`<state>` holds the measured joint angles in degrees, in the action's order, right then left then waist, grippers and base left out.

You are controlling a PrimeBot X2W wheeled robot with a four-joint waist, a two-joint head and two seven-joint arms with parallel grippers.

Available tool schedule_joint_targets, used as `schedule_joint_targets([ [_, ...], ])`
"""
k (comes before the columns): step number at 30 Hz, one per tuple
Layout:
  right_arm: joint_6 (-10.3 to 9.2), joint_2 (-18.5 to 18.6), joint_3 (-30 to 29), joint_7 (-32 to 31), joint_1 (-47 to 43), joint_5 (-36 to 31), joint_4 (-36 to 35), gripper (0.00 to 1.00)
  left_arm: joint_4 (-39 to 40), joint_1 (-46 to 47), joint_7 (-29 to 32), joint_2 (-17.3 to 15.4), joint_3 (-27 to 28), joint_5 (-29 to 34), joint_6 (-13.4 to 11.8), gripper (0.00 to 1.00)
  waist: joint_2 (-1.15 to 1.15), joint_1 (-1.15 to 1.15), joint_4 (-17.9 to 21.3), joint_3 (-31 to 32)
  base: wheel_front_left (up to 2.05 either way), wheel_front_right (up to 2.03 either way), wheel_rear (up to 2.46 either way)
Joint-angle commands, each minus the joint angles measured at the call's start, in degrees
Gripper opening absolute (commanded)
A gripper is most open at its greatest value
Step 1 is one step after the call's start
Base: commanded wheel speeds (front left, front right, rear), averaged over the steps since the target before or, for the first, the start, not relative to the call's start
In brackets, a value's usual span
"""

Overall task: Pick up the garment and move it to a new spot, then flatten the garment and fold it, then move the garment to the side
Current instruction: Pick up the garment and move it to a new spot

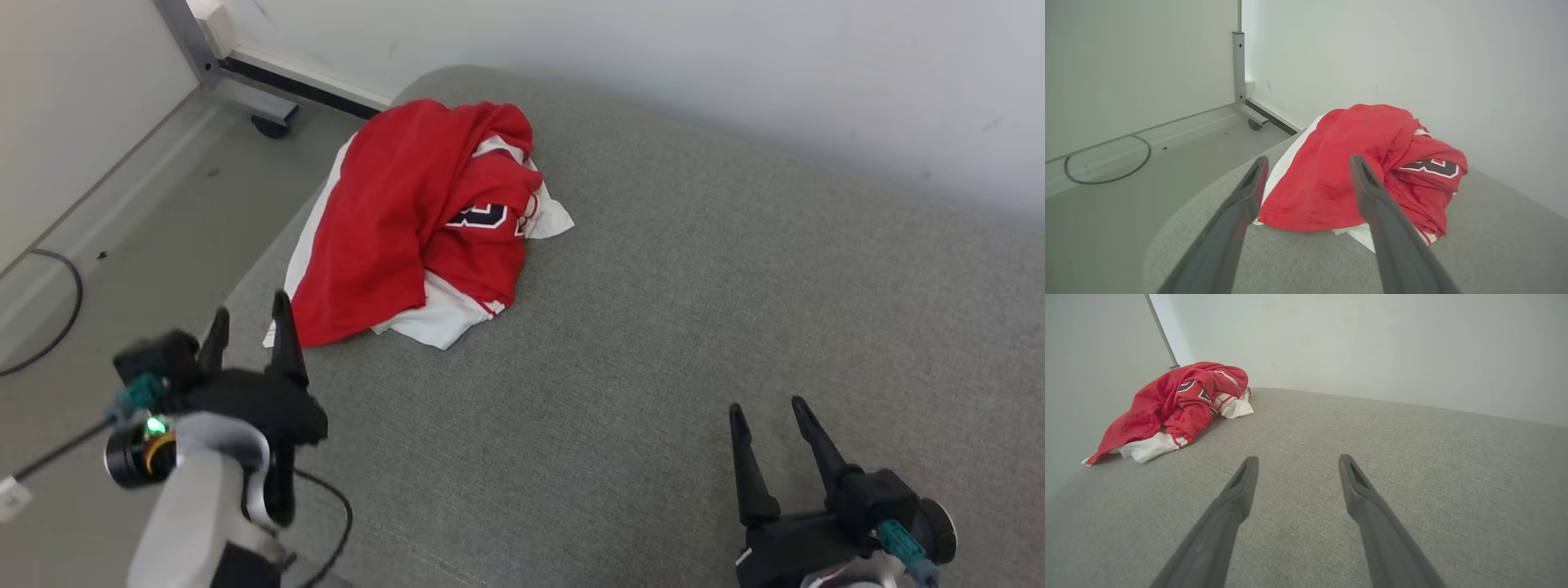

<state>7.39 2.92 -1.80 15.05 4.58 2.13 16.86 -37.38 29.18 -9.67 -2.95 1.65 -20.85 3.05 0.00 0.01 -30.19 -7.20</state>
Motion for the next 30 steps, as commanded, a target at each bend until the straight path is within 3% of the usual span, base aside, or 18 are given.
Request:
schedule_joint_targets([
  [1, 0.19, -0.05, 0.63, -0.41, 1.21, -1.24, -1.18, 1.00, -1.96, 4.23, 0.99, -0.08, 0.77, -1.34, 0.39, 1.00, 0.00, -0.01, 3.25, -4.94, 0.00, 0.00, 0.00],
  [7, 0.19, -0.03, 2.03, -3.15, 1.68, -4.11, -7.41, 1.00, -11.18, 18.29, 8.15, -2.72, 4.81, -7.38, 1.09, 1.00, 0.00, -0.01, 10.13, -11.76, 0.00, 0.00, 0.00],
  [14, 0.19, -0.06, 1.52, -6.00, -0.98, -5.50, -14.86, 1.00, -18.95, 27.40, 13.43, -7.77, 8.03, -11.21, 1.06, 1.00, 0.00, -0.01, 16.53, -17.11, 0.00, 0.00, 0.00],
  [26, 0.19, -0.09, 2.50, -7.73, -3.11, -4.80, -21.02, 1.00, -26.23, 31.15, 18.08, -12.85, 7.52, -10.65, -1.73, 1.00, 0.00, -0.01, 19.85, -19.73, 0.00, 0.00, 0.00],
  [27, 0.19, -0.09, 2.58, -7.75, -3.24, -4.54, -21.08, 1.00, -26.47, 31.29, 17.89, -13.05, 7.23, -10.29, -1.93, 0.73, 0.00, -0.01, 19.88, -19.77, 0.00, 0.00, 0.00],
  [28, 0.19, -0.10, 2.63, -7.77, -3.28, -4.38, -21.08, 1.00, -26.58, 31.42, 17.49, -13.37, 7.01, -10.03, -1.96, 0.10, 0.00, -0.01, 19.86, -19.79, 0.00, 0.00, 0.00],
  [29, 0.19, -0.10, 2.74, -7.74, -3.26, -4.18, -20.98, 1.00, -26.63, 31.49, 17.13, -13.66, 6.87, -9.87, -2.06, 0.00, 0.00, -0.01, 19.80, -19.75, 0.00, 0.00, 0.00],
  [30, 0.19, -0.11, 2.91, -7.60, -3.16, -3.89, -20.78, 1.00, -26.77, 31.42, 17.02, -13.91, 6.76, -9.82, -1.99, 0.00, 0.00, -0.01, 19.70, -19.63, 0.00, 0.00, 0.00],
])
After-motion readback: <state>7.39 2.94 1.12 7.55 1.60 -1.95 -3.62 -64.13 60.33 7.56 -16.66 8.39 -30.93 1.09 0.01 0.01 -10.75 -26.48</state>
